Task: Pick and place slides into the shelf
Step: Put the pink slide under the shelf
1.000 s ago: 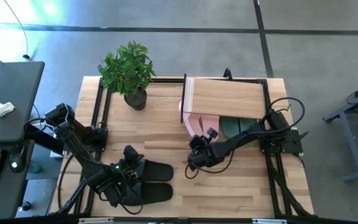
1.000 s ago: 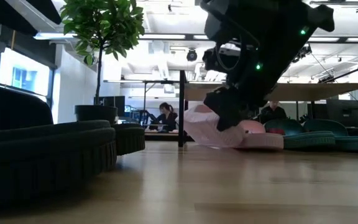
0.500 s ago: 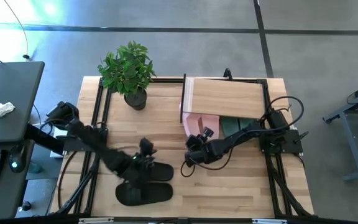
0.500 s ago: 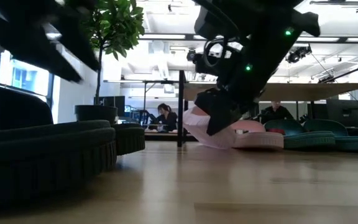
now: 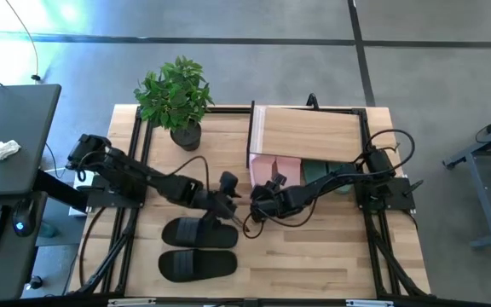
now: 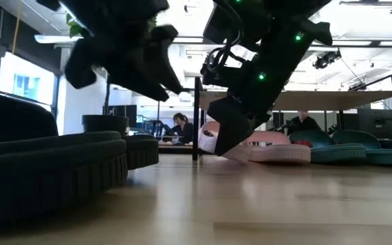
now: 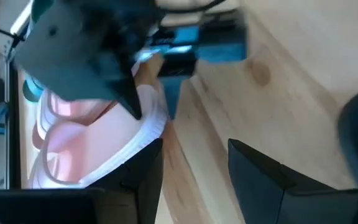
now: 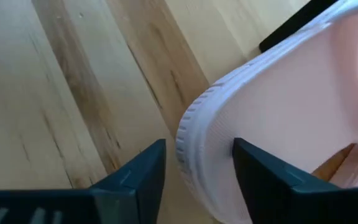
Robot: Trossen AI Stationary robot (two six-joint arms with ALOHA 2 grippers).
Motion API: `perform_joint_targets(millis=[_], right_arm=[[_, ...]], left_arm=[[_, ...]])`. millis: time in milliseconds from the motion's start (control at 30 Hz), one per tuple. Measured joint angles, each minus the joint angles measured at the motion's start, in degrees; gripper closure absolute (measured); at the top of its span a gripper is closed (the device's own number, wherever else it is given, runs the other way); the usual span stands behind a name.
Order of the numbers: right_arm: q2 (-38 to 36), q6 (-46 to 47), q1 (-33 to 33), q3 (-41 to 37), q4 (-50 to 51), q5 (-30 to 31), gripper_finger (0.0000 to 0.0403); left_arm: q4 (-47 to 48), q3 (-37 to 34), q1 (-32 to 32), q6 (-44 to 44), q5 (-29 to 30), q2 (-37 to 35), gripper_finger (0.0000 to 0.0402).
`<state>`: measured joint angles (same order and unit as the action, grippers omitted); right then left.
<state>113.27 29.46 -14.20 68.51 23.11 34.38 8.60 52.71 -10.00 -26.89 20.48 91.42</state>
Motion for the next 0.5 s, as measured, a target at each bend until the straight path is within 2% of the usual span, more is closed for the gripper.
perform_joint_targets(millis=[133,300,500], right_arm=[[0.0,-2.6,-0.3,0.0,0.0,1.6,0.0208],[-0.4,-4.0,-1.3,0.0,0.9,3.6,0.0204],[-1.1,-4.5,-1.8,0.0,1.8,1.7,0.0204]], left_arm=[[0.9,0.0,2.5,-0.3,-2.1,0.7,0.0238],[1.1,0.0,4.2,-1.6,-3.6,1.2,0.0238],[0.4,-0.1,4.8,-2.6,-4.9,3.5,0.0238]])
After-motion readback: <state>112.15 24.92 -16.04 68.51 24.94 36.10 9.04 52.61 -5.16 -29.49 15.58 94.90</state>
